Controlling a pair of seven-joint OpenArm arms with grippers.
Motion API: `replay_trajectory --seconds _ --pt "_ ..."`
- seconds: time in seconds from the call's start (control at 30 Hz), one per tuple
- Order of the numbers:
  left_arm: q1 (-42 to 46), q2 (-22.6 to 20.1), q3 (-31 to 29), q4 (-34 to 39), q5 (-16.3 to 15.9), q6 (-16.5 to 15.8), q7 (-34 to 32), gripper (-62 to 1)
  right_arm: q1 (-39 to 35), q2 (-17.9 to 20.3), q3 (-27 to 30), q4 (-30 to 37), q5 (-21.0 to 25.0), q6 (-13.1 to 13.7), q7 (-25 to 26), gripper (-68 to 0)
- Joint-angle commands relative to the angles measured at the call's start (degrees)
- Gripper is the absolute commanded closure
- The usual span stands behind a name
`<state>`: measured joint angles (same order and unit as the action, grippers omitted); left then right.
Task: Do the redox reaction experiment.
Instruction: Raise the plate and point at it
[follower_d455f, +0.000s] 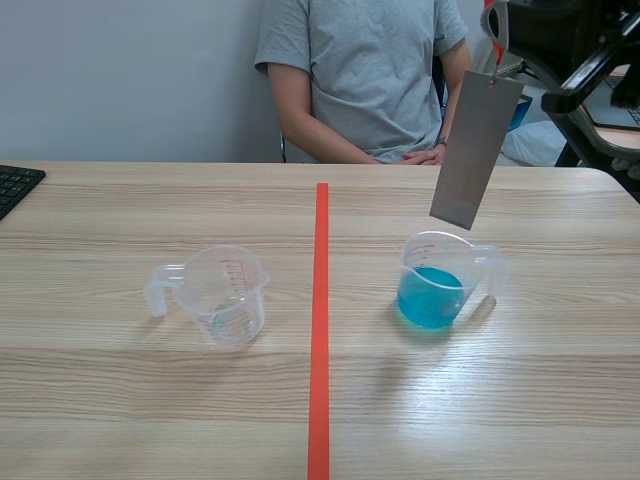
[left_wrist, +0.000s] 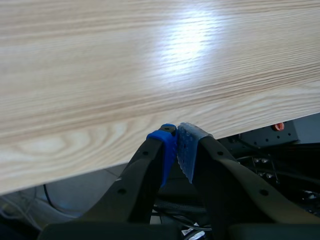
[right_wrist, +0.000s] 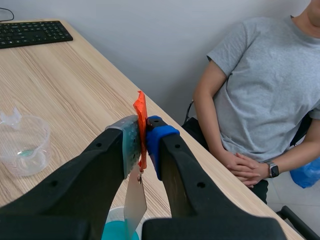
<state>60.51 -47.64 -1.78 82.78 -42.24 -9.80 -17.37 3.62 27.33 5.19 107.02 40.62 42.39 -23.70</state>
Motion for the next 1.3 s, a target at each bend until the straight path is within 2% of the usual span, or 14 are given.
replay_trajectory --seconds 0.0,0.1,0.33,0.43,0.53,0.67,0.77,0.87,1.07,1.27 --pt "-2.14 -0.98 0.20 0.81 0.02 -0.48 0.28 -4.1 0.83 0.90 0.76 0.83 1.03 0.33 0.66 -1.4" --pt "-6.45 -2.78 0.59 0.81 0.00 -2.32 2.97 -4.1 0.83 0.90 0.76 0.83 1.03 0.33 0.66 -1.4" --pt "-19.47 -6.05 2.32 0.81 0.04 -11.17 5.05 -4.1 0.83 0.90 0.76 0.83 1.03 0.33 0.66 -1.4" --pt "-25.68 -6.43 4.31 0.81 0.55 -12.74 5.73 -4.1 0.83 0.90 0.76 0.83 1.03 0.33 0.66 -1.4" --pt "-32.96 -6.36 8.87 0.81 3.06 -12.85 7.10 -4.0 0.83 0.90 0.76 0.83 1.03 0.33 0.66 -1.4" --pt "-43.76 -6.05 17.49 0.57 4.61 -12.76 7.61 -4.1 0.83 0.90 0.76 0.83 1.03 0.33 0.66 -1.4" --pt "-51.71 -4.20 23.26 0.17 6.32 -11.17 8.46 -4.0 0.83 0.90 0.76 0.83 1.03 0.33 0.66 -1.4" --pt "-59.17 -1.16 28.57 -1.27 8.96 -8.72 9.11 -4.0 0.83 0.90 0.76 0.83 1.03 0.33 0.66 -1.4" --pt "-72.04 7.13 37.64 -8.02 12.81 -6.49 11.47 -4.1 0.83 0.90 0.76 0.83 1.03 0.33 0.68 -1.4" --pt "-81.79 14.78 45.00 -16.83 13.03 -5.97 11.41 -4.0 0.83 0.90 0.76 0.83 1.03 0.33 0.68 -1.4"
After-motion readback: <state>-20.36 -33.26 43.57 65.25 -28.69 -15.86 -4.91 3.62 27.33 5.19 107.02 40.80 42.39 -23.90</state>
